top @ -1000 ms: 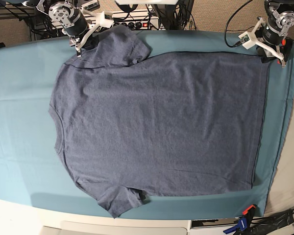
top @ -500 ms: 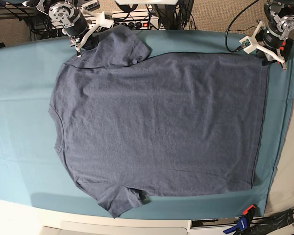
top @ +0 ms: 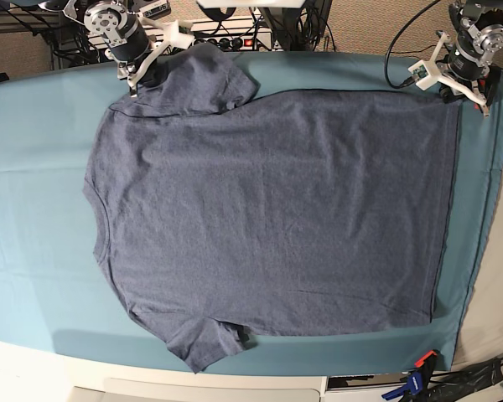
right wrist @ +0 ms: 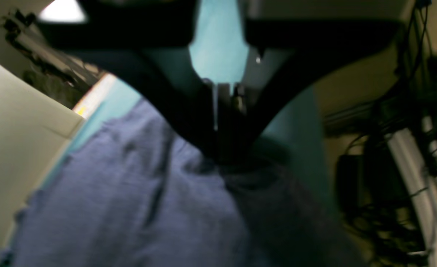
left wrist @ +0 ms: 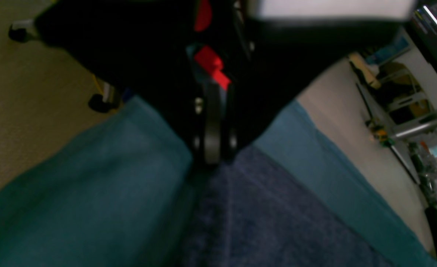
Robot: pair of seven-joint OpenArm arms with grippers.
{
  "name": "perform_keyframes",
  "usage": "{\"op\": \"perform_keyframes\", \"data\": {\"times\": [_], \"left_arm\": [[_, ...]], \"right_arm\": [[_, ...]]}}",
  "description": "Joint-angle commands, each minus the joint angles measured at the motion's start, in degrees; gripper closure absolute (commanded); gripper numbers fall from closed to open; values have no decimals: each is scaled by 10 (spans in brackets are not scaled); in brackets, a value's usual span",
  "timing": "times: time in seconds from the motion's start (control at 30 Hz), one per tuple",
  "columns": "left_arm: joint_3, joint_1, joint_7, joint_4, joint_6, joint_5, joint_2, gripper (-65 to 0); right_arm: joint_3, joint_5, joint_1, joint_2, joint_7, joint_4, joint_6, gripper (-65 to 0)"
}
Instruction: Fold the T-shirt properly
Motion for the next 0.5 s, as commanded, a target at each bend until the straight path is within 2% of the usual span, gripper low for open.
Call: {"op": "perform_keyframes", "data": {"times": [0.0, 0.13, 0.27, 0.47], "left_arm": [[-5, 0, 0, 11, 20, 3, -9, 0], [-5, 0, 8, 26, 26, 3, -9, 0], [-5, 0, 15, 36, 54, 3, -9, 0], [-5, 0, 30, 38, 55, 3, -9, 0]], "right_arm": [[3, -11, 0, 8, -3, 8, -13, 0], [3, -21, 0, 8, -7, 8, -35, 0], [3, -42, 0, 8, -19, 8, -63, 0], [3, -45, 0, 8, -27, 9, -66, 0]]}}
